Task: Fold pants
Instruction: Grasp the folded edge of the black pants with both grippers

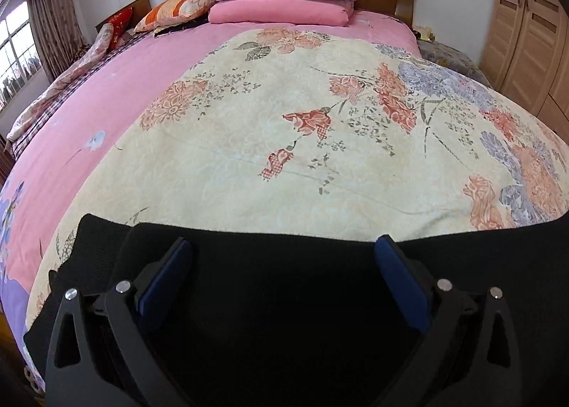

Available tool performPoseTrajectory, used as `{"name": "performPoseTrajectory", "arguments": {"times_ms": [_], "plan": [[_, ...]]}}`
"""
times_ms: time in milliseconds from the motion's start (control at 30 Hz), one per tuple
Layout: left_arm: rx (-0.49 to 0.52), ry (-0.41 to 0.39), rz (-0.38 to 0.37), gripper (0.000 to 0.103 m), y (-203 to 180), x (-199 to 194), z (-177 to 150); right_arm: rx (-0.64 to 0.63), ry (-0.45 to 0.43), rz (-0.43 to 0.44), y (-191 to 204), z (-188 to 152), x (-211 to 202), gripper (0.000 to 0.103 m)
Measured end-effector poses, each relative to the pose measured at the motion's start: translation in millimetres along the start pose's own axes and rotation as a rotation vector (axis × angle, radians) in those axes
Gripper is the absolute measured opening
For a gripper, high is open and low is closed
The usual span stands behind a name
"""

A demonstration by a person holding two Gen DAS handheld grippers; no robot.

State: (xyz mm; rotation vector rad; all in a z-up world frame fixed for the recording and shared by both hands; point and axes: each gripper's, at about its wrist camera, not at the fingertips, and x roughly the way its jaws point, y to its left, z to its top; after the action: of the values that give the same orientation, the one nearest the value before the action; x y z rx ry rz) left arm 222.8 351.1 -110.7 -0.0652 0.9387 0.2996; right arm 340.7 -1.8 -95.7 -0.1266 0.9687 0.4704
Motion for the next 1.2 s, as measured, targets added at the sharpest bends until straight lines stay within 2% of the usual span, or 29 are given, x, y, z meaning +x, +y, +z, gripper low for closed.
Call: {"name": "performPoseTrajectory", "arguments": {"times_ms": [67,100,167,267,400,467,500,533,567,600,633,700,800,933,967,1067,1167,1200], "plan": [[-0.001,0.000,0.000,0.102,-0.2,0.1,-0.2,-0.005,-0.041,-0.042,5.3,-3.3,-8.8,0.098],[0.000,0.001,0.000,0.102,-0.3,0.1,-0.2,-0.031,-0.052,-0.033,10.6,-4.9,-11.3,0.098],[0.000,0.001,0.000,0.102,-0.4,0.3,0.0,-0.085,-0.025,-0.030,18.7,-6.3,-6.1,0.099],[-0.004,0.005,-0.005,0.102,0.9,1.2,-0.7,-0.035,0.029,0.005,8.6,-0.1,7.2,0.099],[-0.001,0.007,0.003,0.102,-0.4,2.3,0.9,0.007,0.022,-0.003,1.5,3.2,6.8,0.098],[-0.009,0.004,0.036,0.102,-1.8,-4.4,4.5,0.025,0.000,-0.032,0.4,2.9,-4.7,0.098],[-0.037,-0.015,0.126,0.101,-5.2,-20.3,7.7,0.039,-0.025,-0.022,-0.1,1.5,-19.8,0.098],[-0.061,-0.052,0.185,0.099,-9.9,-38.0,9.3,0.043,-0.051,0.007,-0.2,0.2,-32.7,0.098],[-0.076,-0.111,0.183,0.099,-17.5,-61.0,9.8,0.038,-0.083,0.035,-0.3,-2.7,-49.5,0.098],[-0.073,-0.187,0.108,0.101,-31.5,-90.5,9.8,0.020,-0.111,0.038,-0.9,-7.7,-69.2,0.098],[-0.065,-0.225,0.049,0.101,-43.9,-108.0,9.4,0.007,-0.120,0.028,-2.7,-12.7,-79.2,0.098],[-0.020,-0.245,-0.062,0.101,-84.2,-130.6,6.7,0.003,-0.114,0.011,-13.2,-27.5,-92.5,0.098],[0.141,-0.140,-0.234,0.101,-164.2,-124.4,-4.2,0.061,-0.057,-0.011,-38.4,-53.1,-94.4,0.098],[0.298,-0.067,-0.357,0.101,-250.7,-109.3,-21.0,0.068,-0.009,0.039,-52.2,-81.1,-94.9,0.098],[0.344,-0.052,-0.374,0.101,-271.4,-102.2,-23.8,0.054,-0.005,0.037,-51.8,-83.5,-94.5,0.098],[0.408,-0.013,-0.268,0.101,-298.7,-75.8,-31.8,0.061,0.040,0.011,-63.3,-89.1,-86.5,0.098],[0.387,0.002,-0.276,0.102,-296.3,-66.4,-29.6,0.156,0.024,0.070,-88.3,-90.6,-87.2,0.098],[0.382,0.005,-0.235,0.102,-295.0,-64.5,-25.4,0.171,0.010,0.027,-94.0,-89.7,-92.2,0.098]]}}
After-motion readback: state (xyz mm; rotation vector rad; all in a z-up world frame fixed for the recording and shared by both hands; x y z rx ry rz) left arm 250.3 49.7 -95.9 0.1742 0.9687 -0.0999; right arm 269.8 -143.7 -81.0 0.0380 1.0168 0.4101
